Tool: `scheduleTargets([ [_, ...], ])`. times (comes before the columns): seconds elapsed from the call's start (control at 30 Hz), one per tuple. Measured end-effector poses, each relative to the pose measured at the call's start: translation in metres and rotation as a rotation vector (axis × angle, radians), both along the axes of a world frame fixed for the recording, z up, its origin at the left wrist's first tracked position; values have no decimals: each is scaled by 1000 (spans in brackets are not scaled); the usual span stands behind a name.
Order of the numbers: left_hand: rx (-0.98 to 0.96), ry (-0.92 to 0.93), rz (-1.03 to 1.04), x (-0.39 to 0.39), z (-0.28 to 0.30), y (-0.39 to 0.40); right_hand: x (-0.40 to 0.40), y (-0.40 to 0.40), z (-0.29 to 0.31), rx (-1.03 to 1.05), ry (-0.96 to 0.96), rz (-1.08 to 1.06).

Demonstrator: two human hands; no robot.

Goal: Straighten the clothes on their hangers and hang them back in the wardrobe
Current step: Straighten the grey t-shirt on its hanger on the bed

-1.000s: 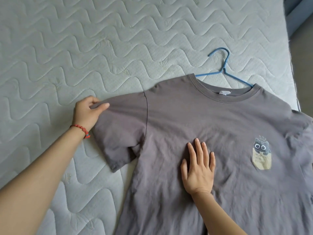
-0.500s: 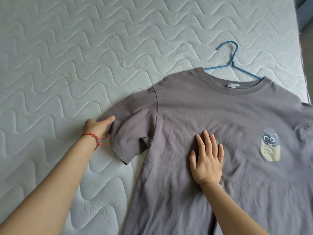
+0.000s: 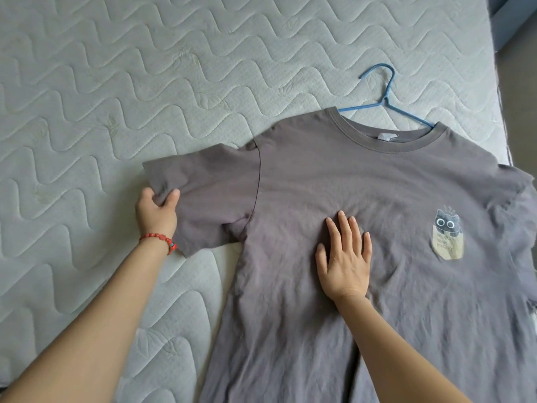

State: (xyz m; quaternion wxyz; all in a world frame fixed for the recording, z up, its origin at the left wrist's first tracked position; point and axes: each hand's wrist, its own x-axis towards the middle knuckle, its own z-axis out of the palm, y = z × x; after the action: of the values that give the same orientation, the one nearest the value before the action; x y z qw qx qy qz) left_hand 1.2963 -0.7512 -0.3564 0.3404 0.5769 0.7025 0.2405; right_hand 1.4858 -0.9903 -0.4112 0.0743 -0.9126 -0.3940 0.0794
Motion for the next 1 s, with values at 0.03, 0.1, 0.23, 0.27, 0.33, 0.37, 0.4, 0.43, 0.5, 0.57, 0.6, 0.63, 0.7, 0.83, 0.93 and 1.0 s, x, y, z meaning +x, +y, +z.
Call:
scheduleTargets([
  [0.03,58,75,-34,-2,-2,2,0,0,-1,-9,2,2],
  [0.1,119,203,-47,0,-4,-3,0,0,0,-21,15,2],
  [0.23,409,367,-304,23,2,-65,3,-1,14,12,165,13],
  [0.27,477,381,-465,33,0,-93,0,-2,19,47,178,6],
  [0.33,476,426,-806,48,-10,-159,-8,-12,27,111,125,-11],
  [0.37,439,466,-953,50,-18,-189,-12,-22,26,118,105,-16],
  [0.4,399,512,-1060,49,-26,-213,-14,-35,23,108,100,-22],
  [0.43,351,562,-1125,44,-34,-229,-14,-52,19,80,103,-21],
  [0.5,266,627,-1144,32,-47,-241,-7,-92,11,-9,83,-20],
  [0.57,225,671,-1117,23,-51,-239,5,-129,7,-76,45,-64],
  [0.6,215,693,-1110,22,-50,-238,12,-146,7,-96,31,-114],
  [0.63,201,711,-1105,20,-48,-238,18,-161,8,-109,22,-177],
  [0.7,177,740,-1099,16,-45,-238,27,-185,11,-127,25,-285],
  [0.83,177,764,-1056,3,-35,-237,30,-217,18,-152,59,-305],
  [0.93,145,769,-1006,-10,-22,-244,22,-231,23,-145,107,-293],
  [1.0,91,775,-980,-20,-12,-252,10,-237,28,-140,148,-205],
])
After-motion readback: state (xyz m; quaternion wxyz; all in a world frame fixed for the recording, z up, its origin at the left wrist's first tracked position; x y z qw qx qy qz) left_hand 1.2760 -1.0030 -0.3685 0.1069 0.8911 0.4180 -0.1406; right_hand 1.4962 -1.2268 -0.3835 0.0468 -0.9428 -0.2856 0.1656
